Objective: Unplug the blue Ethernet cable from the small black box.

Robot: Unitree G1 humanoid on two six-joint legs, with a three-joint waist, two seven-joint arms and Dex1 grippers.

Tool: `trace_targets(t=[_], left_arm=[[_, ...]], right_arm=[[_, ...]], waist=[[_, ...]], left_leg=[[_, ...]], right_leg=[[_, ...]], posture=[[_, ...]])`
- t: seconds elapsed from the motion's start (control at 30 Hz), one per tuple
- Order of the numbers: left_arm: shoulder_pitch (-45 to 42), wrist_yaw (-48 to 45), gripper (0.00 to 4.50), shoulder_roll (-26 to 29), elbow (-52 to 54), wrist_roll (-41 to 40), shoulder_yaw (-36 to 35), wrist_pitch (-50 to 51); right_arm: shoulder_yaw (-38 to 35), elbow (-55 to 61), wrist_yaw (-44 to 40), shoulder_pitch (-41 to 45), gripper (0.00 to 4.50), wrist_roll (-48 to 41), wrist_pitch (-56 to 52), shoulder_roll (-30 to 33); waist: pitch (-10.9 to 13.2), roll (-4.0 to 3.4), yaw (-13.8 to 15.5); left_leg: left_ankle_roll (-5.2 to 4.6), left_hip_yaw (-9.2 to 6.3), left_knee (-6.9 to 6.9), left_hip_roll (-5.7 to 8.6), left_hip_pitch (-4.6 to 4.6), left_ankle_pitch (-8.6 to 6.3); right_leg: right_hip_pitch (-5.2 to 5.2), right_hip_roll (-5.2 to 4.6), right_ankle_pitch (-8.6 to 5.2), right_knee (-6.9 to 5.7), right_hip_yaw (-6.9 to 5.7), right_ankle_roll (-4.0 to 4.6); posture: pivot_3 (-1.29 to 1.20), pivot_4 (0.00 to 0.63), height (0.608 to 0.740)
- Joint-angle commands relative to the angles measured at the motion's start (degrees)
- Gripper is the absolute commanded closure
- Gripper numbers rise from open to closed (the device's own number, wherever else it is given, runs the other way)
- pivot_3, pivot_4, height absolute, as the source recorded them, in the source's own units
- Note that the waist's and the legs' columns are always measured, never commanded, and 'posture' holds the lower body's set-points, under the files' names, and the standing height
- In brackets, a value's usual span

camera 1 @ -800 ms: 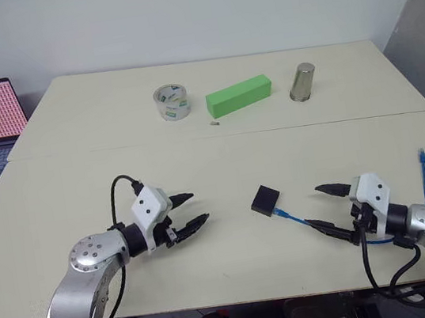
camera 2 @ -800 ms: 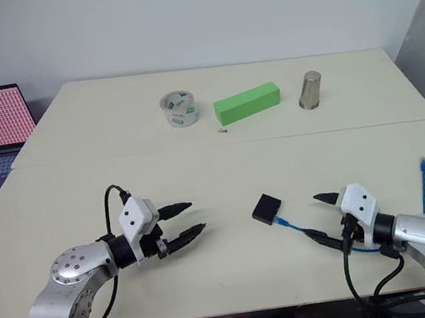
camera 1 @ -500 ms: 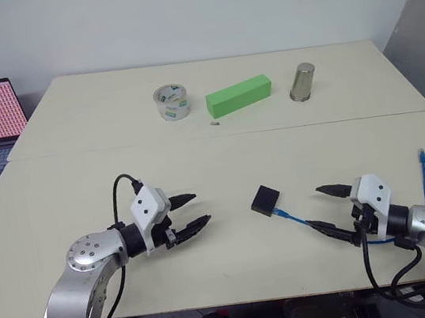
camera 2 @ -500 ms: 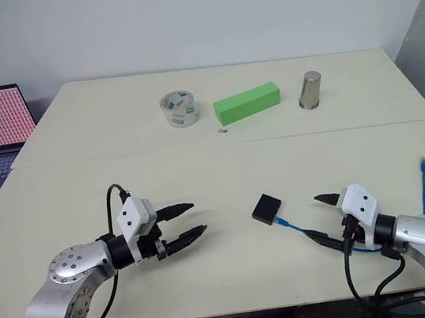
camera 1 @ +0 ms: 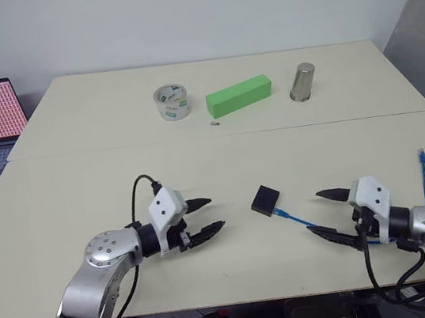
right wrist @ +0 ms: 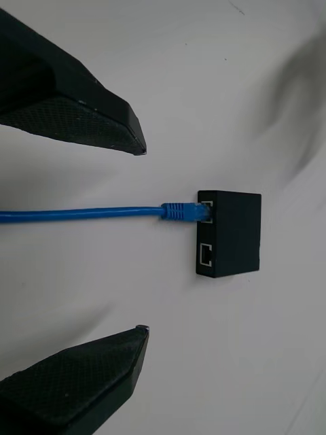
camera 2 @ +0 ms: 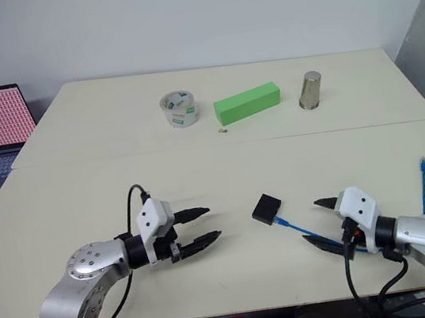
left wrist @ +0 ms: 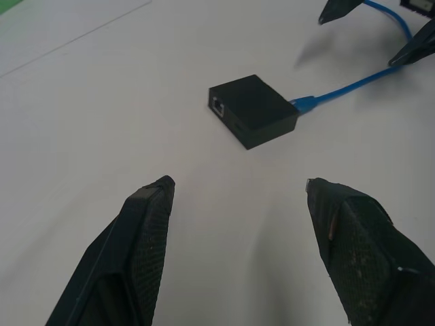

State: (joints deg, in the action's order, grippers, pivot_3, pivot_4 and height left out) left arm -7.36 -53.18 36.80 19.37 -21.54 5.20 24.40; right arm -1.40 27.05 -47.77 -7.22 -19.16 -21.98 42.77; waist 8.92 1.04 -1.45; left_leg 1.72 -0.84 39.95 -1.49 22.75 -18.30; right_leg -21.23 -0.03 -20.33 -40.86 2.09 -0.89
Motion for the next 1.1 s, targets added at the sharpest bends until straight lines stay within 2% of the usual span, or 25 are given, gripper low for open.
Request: trace_targets(t=[0.03,0.2,0.33,0.43,0.6,0.77,0.93,1.1], left_arm=[[-2.16,-3.43,1.21,-0.01,1.66,-3.51,0.98,1.38],[-2.82,-4.29,1.21,0.22,1.57,-3.69,1.58,1.76],[-2.51,-3.81,1.21,0.04,2.17,-3.71,1.75,2.21],[-2.14,-3.53,1.19,-0.03,2.27,-3.49,1.71,2.23],[-1.48,-2.71,1.19,-0.32,2.31,-3.27,1.49,2.30],[-1.51,-1.91,1.19,-0.69,1.72,-3.34,1.38,2.16],[-3.07,-0.34,1.19,-2.57,-1.46,-4.27,0.10,3.32],[-4.49,0.46,1.19,-4.42,-4.03,-8.92,-2.19,8.75]], right_arm=[[4.78,-0.89,3.25,3.20,0.24,3.80,-0.35,-2.55],[10.15,-7.19,5.99,8.73,0.24,8.91,0.98,-6.60],[12.62,-9.96,5.38,10.75,0.24,11.54,2.31,-7.15],[13.18,-10.89,5.44,11.92,0.80,12.30,2.58,-7.52],[15.03,-11.80,4.36,13.24,2.11,14.51,4.47,-6.68],[15.49,-11.97,2.91,14.18,3.24,15.67,5.48,-5.80],[16.01,-11.82,1.68,16.78,4.39,18.73,11.08,-3.50],[16.62,-13.93,2.23,20.70,4.39,25.22,23.83,-1.26]], waist=[[0.00,0.00,-0.03],[0.01,-0.01,-0.07],[0.00,-0.01,-0.05],[0.00,-0.01,-0.06],[0.00,-0.01,-0.05],[0.00,0.00,-0.05],[0.00,0.00,-0.01],[0.01,-0.01,-0.11]], left_leg=[[0.01,0.00,0.00,0.00,0.00,0.01],[0.17,0.01,0.01,0.00,0.00,0.09],[0.17,0.02,0.01,0.00,0.02,0.10],[0.17,0.00,0.01,-0.01,0.01,0.10],[0.17,0.00,0.01,0.00,0.00,0.09],[0.17,0.00,0.02,0.00,0.01,0.09],[0.17,0.00,0.03,0.00,0.01,0.09],[0.17,0.01,0.03,-0.01,0.03,0.10]], right_leg=[[-0.01,0.00,0.00,0.00,0.01,0.00],[-0.03,0.01,0.00,-0.01,0.01,0.00],[-0.06,0.01,0.00,-0.01,0.02,0.00],[-0.05,0.01,0.00,-0.01,0.00,0.00],[-0.05,0.01,0.00,-0.03,0.01,0.00],[-0.04,0.01,0.00,-0.03,0.01,0.00],[-0.04,0.00,0.00,-0.02,0.01,0.00],[-0.10,0.01,0.00,-0.04,0.00,0.00]], posture=[[0.00,0.150,0.740],[0.00,0.150,0.740],[0.00,0.150,0.740],[0.00,0.150,0.740],[0.00,0.150,0.740],[0.00,0.150,0.740],[0.00,0.150,0.740],[0.00,0.150,0.740]])
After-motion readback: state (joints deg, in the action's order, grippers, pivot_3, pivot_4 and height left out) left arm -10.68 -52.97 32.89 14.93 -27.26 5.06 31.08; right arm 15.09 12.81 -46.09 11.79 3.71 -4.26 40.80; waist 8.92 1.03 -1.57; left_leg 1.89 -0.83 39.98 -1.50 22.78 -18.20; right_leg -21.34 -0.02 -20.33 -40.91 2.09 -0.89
